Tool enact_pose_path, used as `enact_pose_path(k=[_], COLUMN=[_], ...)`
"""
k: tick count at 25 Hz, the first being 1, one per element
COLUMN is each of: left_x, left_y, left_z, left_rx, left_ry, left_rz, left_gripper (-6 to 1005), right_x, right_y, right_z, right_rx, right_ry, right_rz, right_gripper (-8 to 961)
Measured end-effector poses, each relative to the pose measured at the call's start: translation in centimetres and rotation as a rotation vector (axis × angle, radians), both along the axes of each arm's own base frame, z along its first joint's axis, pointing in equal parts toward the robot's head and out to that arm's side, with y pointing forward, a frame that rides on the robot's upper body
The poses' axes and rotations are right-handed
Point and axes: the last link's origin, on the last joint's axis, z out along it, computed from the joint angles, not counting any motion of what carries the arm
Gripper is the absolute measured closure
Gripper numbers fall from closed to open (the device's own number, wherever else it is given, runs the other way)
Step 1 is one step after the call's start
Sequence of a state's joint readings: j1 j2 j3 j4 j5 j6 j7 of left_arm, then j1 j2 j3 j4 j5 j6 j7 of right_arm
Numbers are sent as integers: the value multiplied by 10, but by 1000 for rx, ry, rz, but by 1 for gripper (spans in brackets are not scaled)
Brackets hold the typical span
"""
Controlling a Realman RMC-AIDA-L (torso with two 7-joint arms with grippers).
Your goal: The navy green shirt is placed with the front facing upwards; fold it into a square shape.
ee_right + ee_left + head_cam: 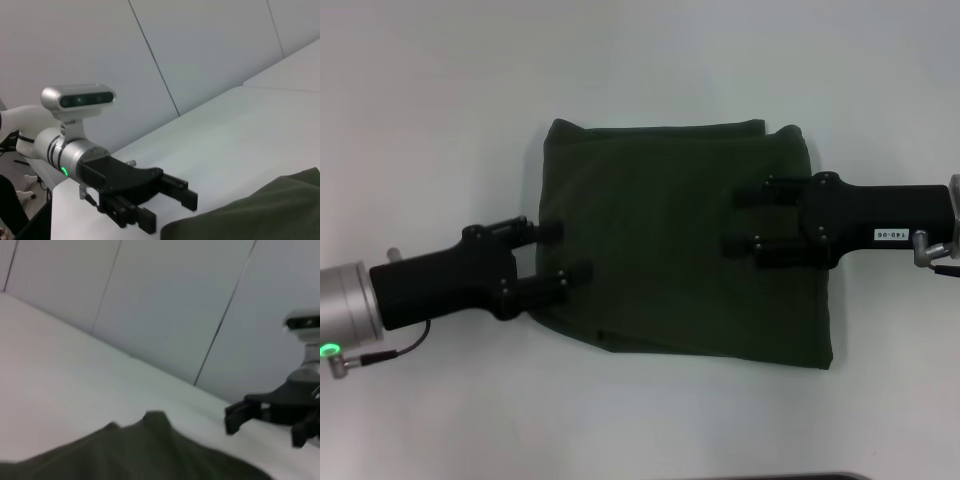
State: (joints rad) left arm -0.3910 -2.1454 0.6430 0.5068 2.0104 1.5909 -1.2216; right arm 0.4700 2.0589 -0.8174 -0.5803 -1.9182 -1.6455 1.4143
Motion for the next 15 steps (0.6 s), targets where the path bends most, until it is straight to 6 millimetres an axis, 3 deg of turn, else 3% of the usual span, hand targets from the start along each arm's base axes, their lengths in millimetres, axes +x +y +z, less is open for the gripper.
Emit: enact_pose_path(k=[8,15], left_x=[-7,-15], left_y=[-5,-11], left_z=[-11,-14], left_rx=[-27,-40], left_ry=[41,64], left_rz=[29,60], left_gripper=[350,626], right_x=[2,2], right_y=[-2,-2], right_z=[-1,-1], right_rx=[-5,-5], right_ry=[5,5], right_rz=[-11,-13], right_gripper=[123,128])
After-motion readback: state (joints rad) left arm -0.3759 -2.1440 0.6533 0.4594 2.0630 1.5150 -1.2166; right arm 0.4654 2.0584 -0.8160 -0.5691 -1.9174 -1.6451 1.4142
